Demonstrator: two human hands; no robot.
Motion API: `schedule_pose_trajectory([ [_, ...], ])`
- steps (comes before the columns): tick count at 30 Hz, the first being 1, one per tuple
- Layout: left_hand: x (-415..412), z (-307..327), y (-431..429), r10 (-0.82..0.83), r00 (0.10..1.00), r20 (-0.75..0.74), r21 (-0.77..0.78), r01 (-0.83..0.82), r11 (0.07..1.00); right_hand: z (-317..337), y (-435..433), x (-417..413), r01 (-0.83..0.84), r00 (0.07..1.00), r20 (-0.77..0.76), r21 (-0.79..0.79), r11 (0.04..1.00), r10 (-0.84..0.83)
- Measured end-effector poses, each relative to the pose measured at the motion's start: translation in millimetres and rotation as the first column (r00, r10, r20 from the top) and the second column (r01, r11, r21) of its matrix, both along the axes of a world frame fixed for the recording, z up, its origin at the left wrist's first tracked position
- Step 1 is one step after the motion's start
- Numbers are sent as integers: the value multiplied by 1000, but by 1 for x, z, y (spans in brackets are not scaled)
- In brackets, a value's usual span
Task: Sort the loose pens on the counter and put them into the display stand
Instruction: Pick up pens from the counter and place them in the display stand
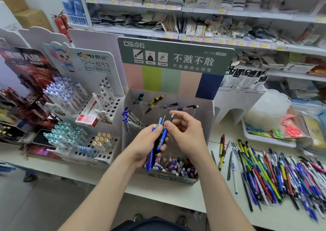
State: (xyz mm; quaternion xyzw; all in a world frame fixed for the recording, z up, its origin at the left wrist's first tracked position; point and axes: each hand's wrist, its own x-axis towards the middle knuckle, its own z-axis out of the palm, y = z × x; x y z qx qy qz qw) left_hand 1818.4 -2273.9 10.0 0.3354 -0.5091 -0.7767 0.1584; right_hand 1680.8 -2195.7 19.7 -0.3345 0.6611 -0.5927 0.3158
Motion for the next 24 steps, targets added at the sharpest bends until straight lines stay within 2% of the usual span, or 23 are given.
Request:
schedule_pose_trajectory([
  [2, -4, 0, 1, 5, 1000, 13, -33, -4, 999, 0, 2, -1, -26, 998, 48, -3, 1000, 26],
  [4, -7, -2, 1, -6, 999, 34, -75, 8, 997, -2, 2, -1, -17, 1000, -16, 46, 999, 18],
  [6, -9, -3, 2, -8, 998, 58, -114, 15, 993, -5, 0, -1, 52, 999, -16, 38, 998, -52],
  [8, -11, -3, 3, 15, 995, 96, -156, 0, 988, -5, -1, 2, 180, 983, 29, -52, 982, -179],
  [12, -13, -5, 1, 132, 965, 228, -269, -68, 961, -4, 0, 2, 364, 923, -40, -243, 899, -384],
  [15, -11, -8, -2, 161, 966, 204, -182, -124, 975, -5, -1, -7, 345, 930, -41, -246, 906, -365],
  [18, -9, -6, -5, 158, 980, 122, 13, -161, 987, -15, -6, -13, 251, 956, -130, -99, 963, -263],
  [21, -4, -4, -9, 161, 987, 7, 168, -160, 973, -16, -7, -4, 126, 985, -116, 3, 992, -124],
  [24, -1, -3, -11, 187, 982, -22, 193, -179, 965, -4, -5, -3, 141, 951, -275, -18, 990, -141],
])
